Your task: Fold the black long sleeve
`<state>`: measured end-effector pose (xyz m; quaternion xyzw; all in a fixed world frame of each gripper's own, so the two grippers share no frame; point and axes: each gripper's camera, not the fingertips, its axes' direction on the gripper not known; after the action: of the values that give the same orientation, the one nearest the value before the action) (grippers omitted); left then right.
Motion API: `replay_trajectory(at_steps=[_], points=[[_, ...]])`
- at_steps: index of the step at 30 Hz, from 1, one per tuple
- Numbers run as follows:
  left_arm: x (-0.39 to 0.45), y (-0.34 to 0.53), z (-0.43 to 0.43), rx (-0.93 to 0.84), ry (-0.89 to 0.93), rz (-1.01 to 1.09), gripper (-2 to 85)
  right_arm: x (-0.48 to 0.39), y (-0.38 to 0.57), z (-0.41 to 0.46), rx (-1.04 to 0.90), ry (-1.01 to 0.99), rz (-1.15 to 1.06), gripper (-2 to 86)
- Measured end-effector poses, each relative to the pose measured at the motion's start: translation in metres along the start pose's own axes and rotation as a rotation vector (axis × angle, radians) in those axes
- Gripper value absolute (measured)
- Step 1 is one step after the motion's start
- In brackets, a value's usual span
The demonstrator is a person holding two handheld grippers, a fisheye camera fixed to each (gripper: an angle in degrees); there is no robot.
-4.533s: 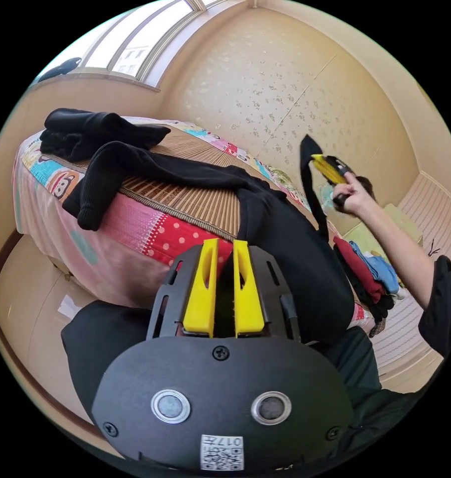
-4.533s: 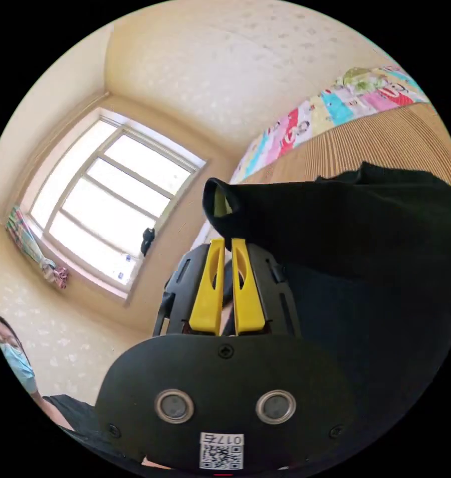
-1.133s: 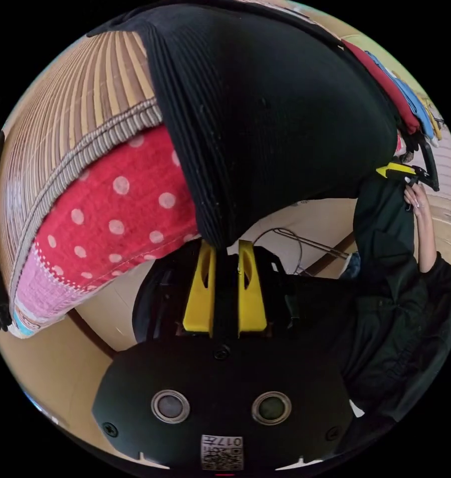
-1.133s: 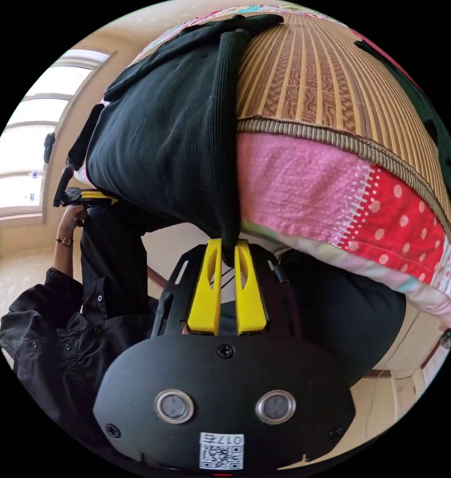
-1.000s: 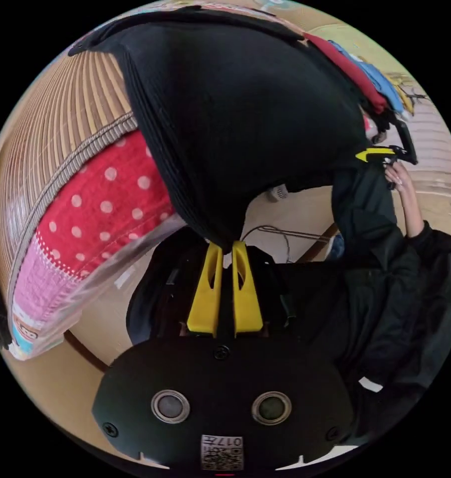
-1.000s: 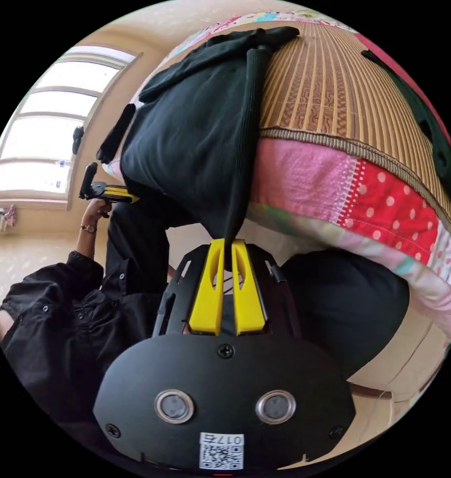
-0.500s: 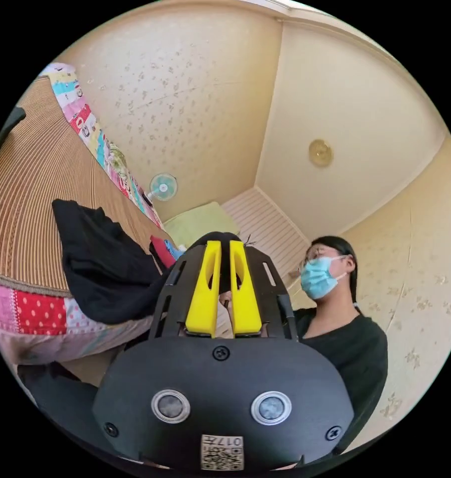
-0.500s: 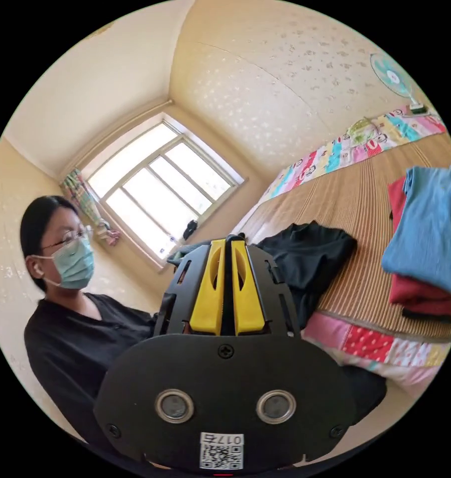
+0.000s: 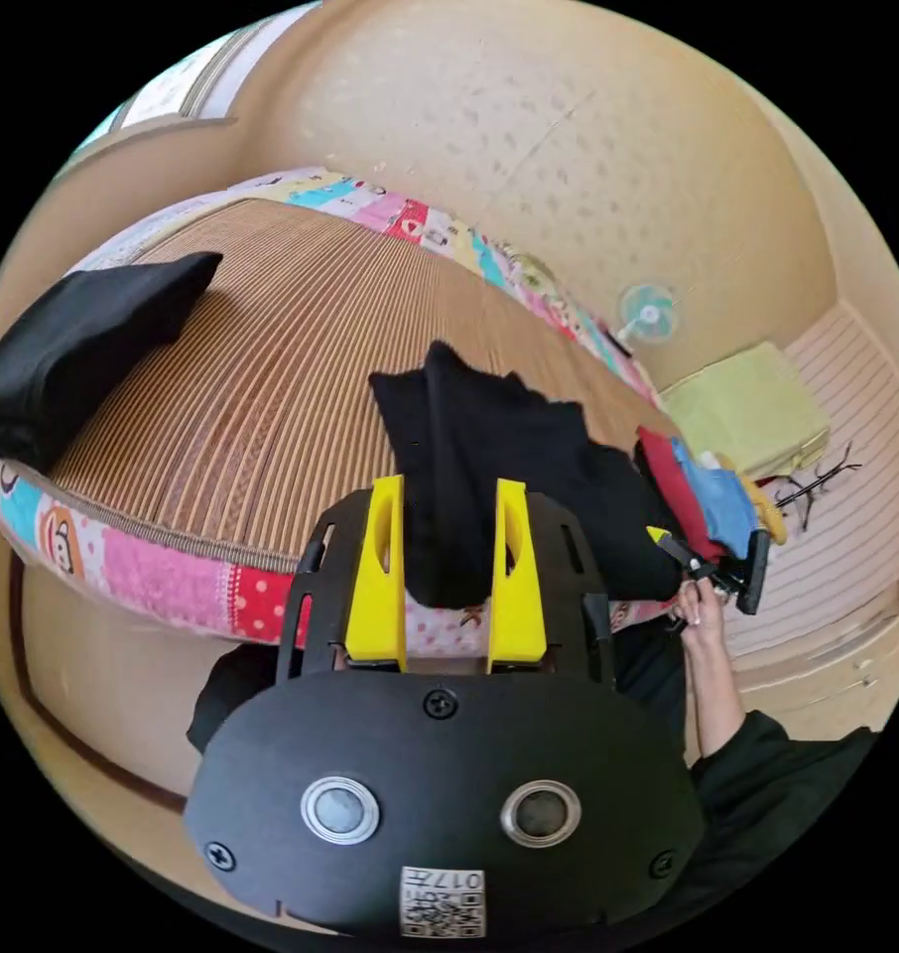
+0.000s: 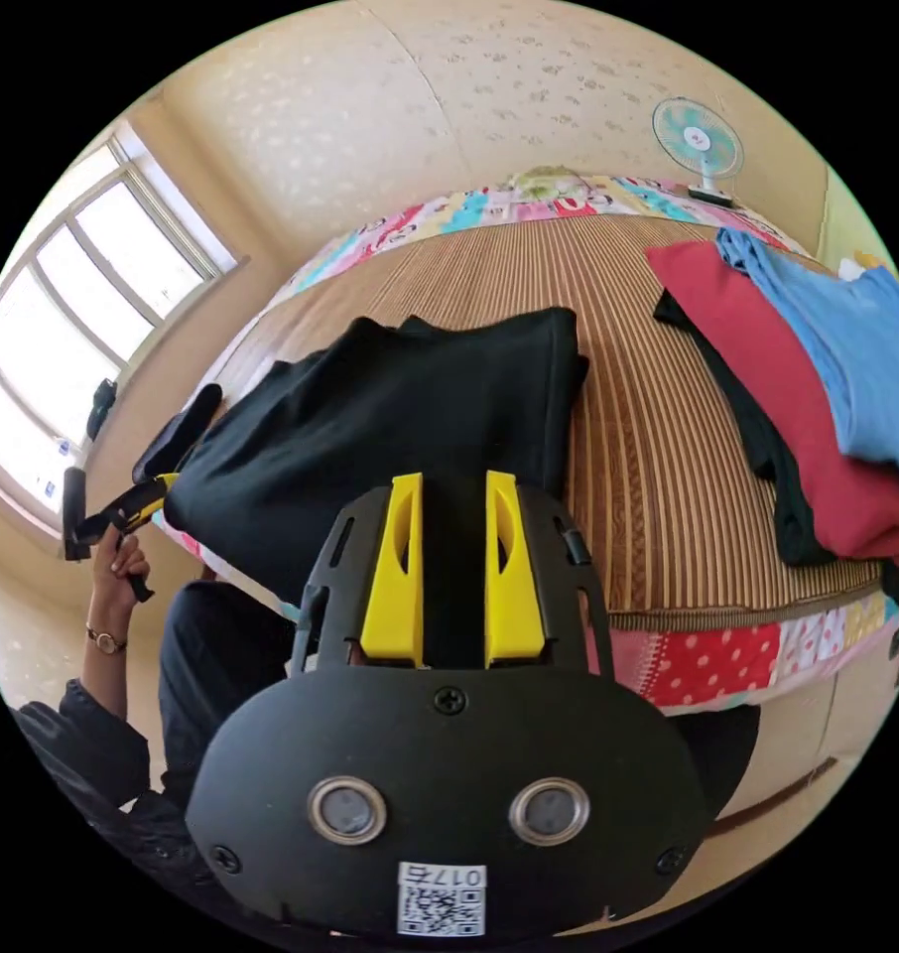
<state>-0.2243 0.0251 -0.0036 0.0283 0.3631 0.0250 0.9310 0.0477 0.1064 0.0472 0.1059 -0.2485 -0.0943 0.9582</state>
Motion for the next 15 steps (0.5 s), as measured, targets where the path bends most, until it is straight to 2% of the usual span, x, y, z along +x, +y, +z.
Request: replay_trajectory(at_steps=[1,3,6,8,9,12,15], points=[[-0.002,0.005,0.001,0.004,0.01,0.002,12.3,0.001,0.01,-0.008,0.067,-0.011,0.015,8.5],[-0.01,0.017,-0.005,0.082,0.132,0.019,8.2,0.007,0.012,-0.017,0.058,-0.039,0.092,8.2],[-0.025,0.018,-0.013,0.091,0.266,0.041,4.4,0.009,0.012,-0.031,0.126,-0.128,0.126,9.0],[-0.049,0.029,-0.026,0.177,0.36,0.02,4.0,0.008,0.004,-0.015,0.027,-0.056,0.107,9.0],[-0.072,0.04,-0.026,0.193,0.404,-0.056,4.0,0.007,0.002,-0.005,-0.033,-0.027,0.094,8.9],[-0.1,0.077,-0.012,0.191,0.429,-0.194,4.8,0.009,0.002,0.0,-0.033,-0.07,0.073,8.4],[-0.093,0.108,-0.024,0.244,0.343,-0.136,8.2,0.006,0.004,-0.012,-0.006,-0.086,0.106,8.6]])
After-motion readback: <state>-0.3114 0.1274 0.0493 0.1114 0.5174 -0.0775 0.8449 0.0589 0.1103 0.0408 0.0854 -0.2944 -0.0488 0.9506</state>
